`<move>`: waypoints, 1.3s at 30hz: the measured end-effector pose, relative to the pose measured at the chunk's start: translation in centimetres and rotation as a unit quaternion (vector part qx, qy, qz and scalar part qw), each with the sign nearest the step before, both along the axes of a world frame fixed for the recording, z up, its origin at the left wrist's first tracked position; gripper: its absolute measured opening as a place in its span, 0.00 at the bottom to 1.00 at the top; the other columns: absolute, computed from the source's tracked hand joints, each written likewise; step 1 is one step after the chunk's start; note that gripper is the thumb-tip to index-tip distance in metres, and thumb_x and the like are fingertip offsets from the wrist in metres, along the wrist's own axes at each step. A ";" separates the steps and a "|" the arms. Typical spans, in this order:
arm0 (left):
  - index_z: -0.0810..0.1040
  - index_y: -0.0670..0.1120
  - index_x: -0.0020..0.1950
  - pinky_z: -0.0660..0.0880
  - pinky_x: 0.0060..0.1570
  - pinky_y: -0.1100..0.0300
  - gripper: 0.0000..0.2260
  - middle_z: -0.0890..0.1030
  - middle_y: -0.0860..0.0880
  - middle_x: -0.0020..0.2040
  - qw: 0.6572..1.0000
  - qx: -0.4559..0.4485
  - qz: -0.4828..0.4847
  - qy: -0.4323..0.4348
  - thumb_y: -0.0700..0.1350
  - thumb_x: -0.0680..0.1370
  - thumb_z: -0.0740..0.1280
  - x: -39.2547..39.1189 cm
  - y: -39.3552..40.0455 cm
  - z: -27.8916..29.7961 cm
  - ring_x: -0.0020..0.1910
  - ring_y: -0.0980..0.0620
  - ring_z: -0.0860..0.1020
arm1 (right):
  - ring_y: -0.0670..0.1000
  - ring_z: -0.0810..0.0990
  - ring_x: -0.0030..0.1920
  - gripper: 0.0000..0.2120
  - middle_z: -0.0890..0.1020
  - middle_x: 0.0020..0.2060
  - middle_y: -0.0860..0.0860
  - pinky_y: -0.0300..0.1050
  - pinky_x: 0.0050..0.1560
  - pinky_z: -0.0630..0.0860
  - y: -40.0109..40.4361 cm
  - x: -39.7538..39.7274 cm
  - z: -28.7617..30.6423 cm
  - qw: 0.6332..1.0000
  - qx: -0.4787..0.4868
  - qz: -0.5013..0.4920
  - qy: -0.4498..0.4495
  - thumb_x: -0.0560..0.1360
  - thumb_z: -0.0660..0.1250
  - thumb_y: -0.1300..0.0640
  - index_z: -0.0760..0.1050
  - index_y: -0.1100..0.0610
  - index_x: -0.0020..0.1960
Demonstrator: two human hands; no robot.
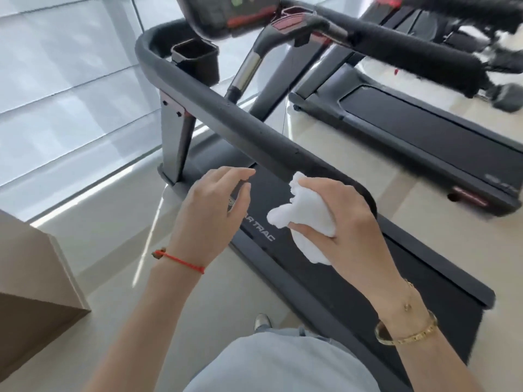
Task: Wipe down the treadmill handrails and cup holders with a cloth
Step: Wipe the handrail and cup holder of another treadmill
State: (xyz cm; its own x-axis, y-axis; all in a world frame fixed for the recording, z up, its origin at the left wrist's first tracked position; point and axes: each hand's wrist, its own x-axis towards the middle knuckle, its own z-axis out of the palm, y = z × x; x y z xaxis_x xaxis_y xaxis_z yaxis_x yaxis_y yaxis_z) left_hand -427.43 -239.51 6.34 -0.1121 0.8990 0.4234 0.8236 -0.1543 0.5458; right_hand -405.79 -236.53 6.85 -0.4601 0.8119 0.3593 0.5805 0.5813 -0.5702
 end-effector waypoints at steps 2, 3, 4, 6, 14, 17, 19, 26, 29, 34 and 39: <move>0.80 0.43 0.61 0.75 0.58 0.51 0.11 0.82 0.50 0.56 1.000 0.010 -0.012 0.004 0.41 0.81 0.64 -0.5 2.8 0.5 0.55 0.51 0.78 | 0.47 0.73 0.60 0.29 0.76 0.64 0.44 0.47 0.66 0.68 2.1 -0.1 0.7 0.999 0.037 -0.022 -0.004 0.75 0.64 0.37 0.70 0.51 0.70; 0.80 0.43 0.61 0.75 0.59 0.51 0.11 0.82 0.50 0.56 1.000 0.014 -0.018 0.004 0.41 0.81 0.64 -0.6 4.2 0.7 0.57 0.51 0.78 | 0.48 0.73 0.59 0.28 0.76 0.63 0.44 0.45 0.65 0.68 3.2 -0.1 1.0 0.998 0.060 -0.034 -0.006 0.75 0.64 0.38 0.71 0.52 0.69; 0.80 0.43 0.62 0.75 0.60 0.50 0.11 0.81 0.50 0.56 1.000 0.015 -0.025 0.005 0.41 0.81 0.64 -0.7 5.5 0.8 0.58 0.51 0.78 | 0.49 0.73 0.58 0.27 0.76 0.63 0.45 0.43 0.63 0.68 4.2 -0.1 1.2 0.996 0.081 -0.049 -0.008 0.75 0.65 0.39 0.71 0.53 0.69; 0.79 0.43 0.62 0.74 0.61 0.49 0.11 0.81 0.49 0.57 0.999 0.015 -0.043 0.009 0.41 0.81 0.64 -0.8 7.9 1.0 0.59 0.51 0.77 | 0.51 0.74 0.58 0.26 0.76 0.63 0.47 0.44 0.63 0.68 6.2 0.0 1.4 0.990 0.112 -0.081 -0.010 0.75 0.66 0.41 0.72 0.54 0.68; 0.79 0.46 0.62 0.71 0.64 0.48 0.11 0.81 0.51 0.58 0.991 0.005 -0.123 0.045 0.42 0.81 0.64 -2.1 14.3 0.1 0.61 0.50 0.76 | 0.53 0.74 0.60 0.30 0.75 0.65 0.45 0.50 0.63 0.67 10.2 -0.6 0.0 0.982 0.031 -0.134 -0.131 0.75 0.59 0.32 0.71 0.51 0.68; 0.79 0.45 0.62 0.70 0.64 0.48 0.11 0.81 0.51 0.58 0.985 -0.008 -0.159 0.060 0.42 0.81 0.64 -2.8 16.1 -0.7 0.61 0.49 0.76 | 0.51 0.74 0.62 0.35 0.73 0.68 0.44 0.45 0.63 0.62 9.6 -0.8 -1.9 0.960 -0.003 -0.164 -0.226 0.73 0.51 0.27 0.72 0.49 0.68; 0.79 0.45 0.62 0.69 0.65 0.48 0.11 0.81 0.51 0.58 0.980 -0.019 -0.185 0.069 0.42 0.81 0.64 -3.5 17.0 -0.9 0.62 0.49 0.76 | 0.51 0.76 0.59 0.35 0.76 0.67 0.44 0.45 0.61 0.63 9.8 -1.8 -2.5 0.950 0.019 -0.206 -0.234 0.74 0.48 0.27 0.75 0.50 0.66; 0.79 0.46 0.62 0.66 0.67 0.53 0.11 0.81 0.51 0.58 0.964 -0.036 -0.251 0.086 0.42 0.80 0.64 -5.7 20.0 -1.2 0.61 0.49 0.76 | 0.53 0.82 0.52 0.28 0.83 0.56 0.46 0.51 0.55 0.72 13.7 -8.4 -3.0 0.934 0.035 -0.257 -0.246 0.78 0.51 0.33 0.79 0.51 0.58; 0.79 0.46 0.61 0.65 0.68 0.52 0.11 0.82 0.51 0.56 0.956 -0.034 -0.277 0.094 0.42 0.81 0.64 -6.2 21.0 -1.4 0.58 0.48 0.77 | 0.53 0.82 0.49 0.18 0.84 0.52 0.45 0.51 0.54 0.73 12.0 -7.0 -3.9 0.924 0.089 -0.312 -0.200 0.77 0.61 0.39 0.81 0.50 0.54; 0.80 0.46 0.60 0.63 0.70 0.50 0.10 0.83 0.51 0.52 0.946 -0.031 -0.304 0.106 0.42 0.81 0.64 -6.8 22.0 -1.8 0.53 0.48 0.80 | 0.55 0.77 0.34 0.19 0.79 0.30 0.48 0.49 0.42 0.70 11.5 -6.6 -4.0 0.864 0.092 -0.451 -0.203 0.76 0.57 0.44 0.76 0.53 0.34; 0.81 0.45 0.58 0.64 0.68 0.50 0.10 0.83 0.51 0.51 0.935 -0.038 -0.333 0.113 0.41 0.81 0.63 -7.2 22.8 -1.8 0.51 0.48 0.80 | 0.53 0.80 0.38 0.17 0.84 0.37 0.48 0.49 0.46 0.73 14.8 -12.0 -4.4 0.882 0.134 -0.407 -0.197 0.77 0.61 0.44 0.82 0.53 0.41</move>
